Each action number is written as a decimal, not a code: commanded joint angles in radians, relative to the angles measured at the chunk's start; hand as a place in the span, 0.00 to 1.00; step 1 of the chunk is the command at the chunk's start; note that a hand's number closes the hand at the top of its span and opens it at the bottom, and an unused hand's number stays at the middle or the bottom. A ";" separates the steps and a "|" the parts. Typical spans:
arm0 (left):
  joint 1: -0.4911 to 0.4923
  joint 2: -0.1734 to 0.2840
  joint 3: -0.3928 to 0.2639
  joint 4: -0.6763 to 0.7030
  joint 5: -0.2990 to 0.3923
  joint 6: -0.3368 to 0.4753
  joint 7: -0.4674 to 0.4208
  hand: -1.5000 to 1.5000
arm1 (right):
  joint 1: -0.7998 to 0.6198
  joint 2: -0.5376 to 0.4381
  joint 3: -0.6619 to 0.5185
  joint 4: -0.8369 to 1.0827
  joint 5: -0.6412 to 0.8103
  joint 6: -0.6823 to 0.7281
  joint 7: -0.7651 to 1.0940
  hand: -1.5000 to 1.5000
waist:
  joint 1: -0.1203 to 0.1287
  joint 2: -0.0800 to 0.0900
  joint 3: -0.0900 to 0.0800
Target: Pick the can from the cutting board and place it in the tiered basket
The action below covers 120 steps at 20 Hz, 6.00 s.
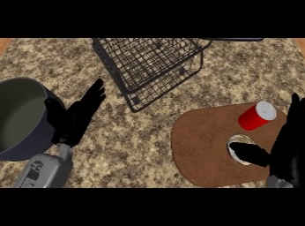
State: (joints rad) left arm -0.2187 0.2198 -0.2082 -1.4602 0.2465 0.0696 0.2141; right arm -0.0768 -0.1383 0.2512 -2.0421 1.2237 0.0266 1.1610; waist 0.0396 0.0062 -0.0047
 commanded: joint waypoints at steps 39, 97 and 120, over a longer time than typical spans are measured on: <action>0.021 -0.046 0.109 0.048 -0.053 -0.077 -0.026 0.50 | -0.068 0.123 -0.268 0.370 0.045 -0.158 -0.103 0.00 | -0.044 -0.005 0.005; 0.042 -0.097 0.168 -0.025 -0.103 -0.151 0.045 0.50 | -0.853 -0.308 -0.456 0.406 -0.894 0.539 -0.761 1.00 | -0.023 -0.006 0.004; 0.005 -0.129 0.155 0.005 -0.149 -0.139 0.026 0.50 | -1.318 -0.007 -0.349 1.241 -0.681 0.119 -0.889 1.00 | 0.001 0.009 0.003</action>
State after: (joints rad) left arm -0.2198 0.0888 -0.0577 -1.4787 0.0998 -0.0587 0.2697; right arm -1.3640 -0.1770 -0.0707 -0.9486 0.5383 0.2275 0.3751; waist 0.0333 0.0096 -0.0014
